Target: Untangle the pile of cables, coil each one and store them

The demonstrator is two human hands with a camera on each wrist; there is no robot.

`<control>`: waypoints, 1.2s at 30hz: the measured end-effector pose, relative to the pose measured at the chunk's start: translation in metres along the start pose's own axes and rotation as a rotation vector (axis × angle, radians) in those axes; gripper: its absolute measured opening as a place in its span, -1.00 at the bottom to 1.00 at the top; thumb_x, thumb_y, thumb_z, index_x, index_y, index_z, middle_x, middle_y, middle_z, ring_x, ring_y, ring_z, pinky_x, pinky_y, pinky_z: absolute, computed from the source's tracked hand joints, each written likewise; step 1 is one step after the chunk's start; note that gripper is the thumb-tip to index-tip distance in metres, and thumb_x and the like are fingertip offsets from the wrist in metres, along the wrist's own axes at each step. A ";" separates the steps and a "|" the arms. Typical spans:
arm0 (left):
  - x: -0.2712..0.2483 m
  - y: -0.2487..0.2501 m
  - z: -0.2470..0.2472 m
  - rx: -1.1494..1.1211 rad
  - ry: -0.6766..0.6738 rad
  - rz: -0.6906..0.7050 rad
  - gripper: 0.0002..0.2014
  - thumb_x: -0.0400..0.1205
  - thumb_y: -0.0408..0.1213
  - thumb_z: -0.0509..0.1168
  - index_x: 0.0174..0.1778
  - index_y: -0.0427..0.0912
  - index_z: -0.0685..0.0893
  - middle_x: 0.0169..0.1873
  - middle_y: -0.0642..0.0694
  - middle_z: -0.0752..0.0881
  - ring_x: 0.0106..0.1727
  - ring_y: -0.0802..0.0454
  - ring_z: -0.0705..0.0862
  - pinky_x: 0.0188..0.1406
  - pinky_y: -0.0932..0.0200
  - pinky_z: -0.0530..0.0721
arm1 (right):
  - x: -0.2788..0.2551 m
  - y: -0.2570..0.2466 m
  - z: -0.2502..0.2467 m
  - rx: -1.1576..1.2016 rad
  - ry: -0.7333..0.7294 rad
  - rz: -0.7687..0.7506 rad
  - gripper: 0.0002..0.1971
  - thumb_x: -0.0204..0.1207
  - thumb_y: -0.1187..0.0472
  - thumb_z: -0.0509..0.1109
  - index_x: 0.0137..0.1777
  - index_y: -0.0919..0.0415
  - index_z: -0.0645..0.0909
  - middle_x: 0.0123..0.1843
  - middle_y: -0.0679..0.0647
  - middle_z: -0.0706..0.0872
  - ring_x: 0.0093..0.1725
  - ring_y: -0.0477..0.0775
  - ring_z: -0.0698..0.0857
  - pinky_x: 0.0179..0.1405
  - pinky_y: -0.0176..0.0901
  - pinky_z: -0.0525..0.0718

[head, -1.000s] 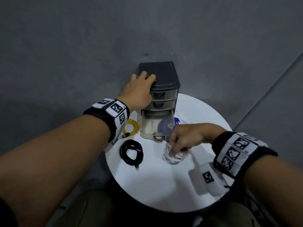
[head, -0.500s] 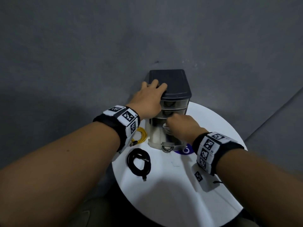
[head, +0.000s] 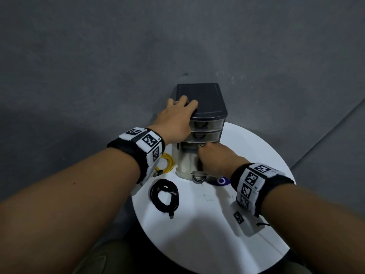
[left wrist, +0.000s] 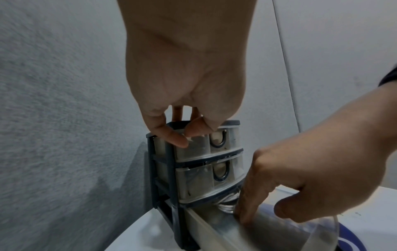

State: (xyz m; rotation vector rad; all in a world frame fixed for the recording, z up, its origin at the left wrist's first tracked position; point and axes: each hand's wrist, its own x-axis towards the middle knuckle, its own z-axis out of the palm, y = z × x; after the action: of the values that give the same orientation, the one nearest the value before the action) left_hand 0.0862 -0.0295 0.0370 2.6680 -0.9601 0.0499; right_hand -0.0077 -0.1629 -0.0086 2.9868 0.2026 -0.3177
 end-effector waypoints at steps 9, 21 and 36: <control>-0.002 0.002 -0.004 -0.011 -0.004 -0.010 -0.46 0.58 -0.47 0.24 0.44 0.05 0.36 0.38 -0.06 0.39 0.33 -0.24 0.36 0.00 -0.07 0.51 | -0.008 -0.022 -0.020 0.051 0.137 -0.059 -0.89 0.55 0.21 0.35 0.01 0.18 0.66 -0.20 0.13 0.52 -0.16 0.29 0.64 -0.23 -0.05 0.47; 0.001 -0.008 -0.009 -0.085 -0.049 -0.008 -0.32 0.59 -0.54 0.15 0.61 0.10 0.36 0.44 0.02 0.39 0.39 -0.18 0.35 0.10 0.02 0.46 | 0.033 -0.078 -0.001 -0.063 -0.027 -0.193 -0.69 0.64 0.30 0.30 0.34 0.08 0.62 0.40 0.13 0.56 0.46 0.29 0.42 0.41 0.25 0.39; 0.005 -0.013 -0.004 -0.133 -0.016 -0.015 -0.32 0.56 -0.54 0.18 0.58 0.12 0.40 0.40 0.05 0.39 0.38 -0.14 0.33 0.10 0.02 0.45 | 0.018 -0.037 -0.007 0.285 0.244 -0.405 -0.94 0.53 0.27 0.43 -0.03 0.16 0.68 -0.05 0.07 0.59 -0.11 0.17 0.58 -0.19 0.02 0.56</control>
State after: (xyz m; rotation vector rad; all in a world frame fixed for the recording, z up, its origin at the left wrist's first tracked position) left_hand 0.0981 -0.0220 0.0380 2.5572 -0.9151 -0.0378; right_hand 0.0061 -0.1231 -0.0101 3.2397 0.8611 -0.0157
